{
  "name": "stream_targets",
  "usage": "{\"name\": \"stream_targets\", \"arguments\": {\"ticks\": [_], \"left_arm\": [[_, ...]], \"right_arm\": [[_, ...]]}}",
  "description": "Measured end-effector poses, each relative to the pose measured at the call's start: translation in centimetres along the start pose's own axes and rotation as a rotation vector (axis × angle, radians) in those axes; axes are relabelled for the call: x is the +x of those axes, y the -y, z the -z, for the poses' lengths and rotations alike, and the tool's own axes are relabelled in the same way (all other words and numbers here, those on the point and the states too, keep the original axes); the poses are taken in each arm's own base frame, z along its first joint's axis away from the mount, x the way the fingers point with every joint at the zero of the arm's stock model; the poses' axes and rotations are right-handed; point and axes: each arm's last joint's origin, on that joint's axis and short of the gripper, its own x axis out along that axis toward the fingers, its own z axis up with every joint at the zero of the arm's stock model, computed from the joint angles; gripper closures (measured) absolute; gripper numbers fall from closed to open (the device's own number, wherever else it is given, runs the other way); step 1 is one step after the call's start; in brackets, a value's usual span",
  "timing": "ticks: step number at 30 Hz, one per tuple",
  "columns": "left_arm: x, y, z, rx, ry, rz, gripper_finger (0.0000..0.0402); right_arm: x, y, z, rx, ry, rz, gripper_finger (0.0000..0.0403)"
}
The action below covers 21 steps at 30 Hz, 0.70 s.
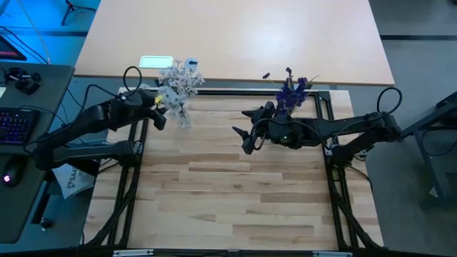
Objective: Sort flowers into vase by color
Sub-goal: Return to Home Position
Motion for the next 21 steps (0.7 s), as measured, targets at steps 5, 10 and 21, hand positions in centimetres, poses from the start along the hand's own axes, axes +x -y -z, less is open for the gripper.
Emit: {"name": "stream_targets", "arguments": {"ticks": [5,10,21], "left_arm": [[-0.9,0.0,-0.5,-0.012,0.023,0.087,0.0199],[-0.5,0.2,-0.7,0.070,0.033,0.087,0.0227],[3.5,1.0,2.7,0.089,-0.020,0.041,0.0391]], "right_arm": [[0.0,0.0,0.0,-0.020,0.000,0.000,0.0103],[0.1,0.1,0.0,-0.025,0.000,0.005,0.0103],[0.2,0.3,0.0,-0.042,-0.002,0.011,0.0103]]}}
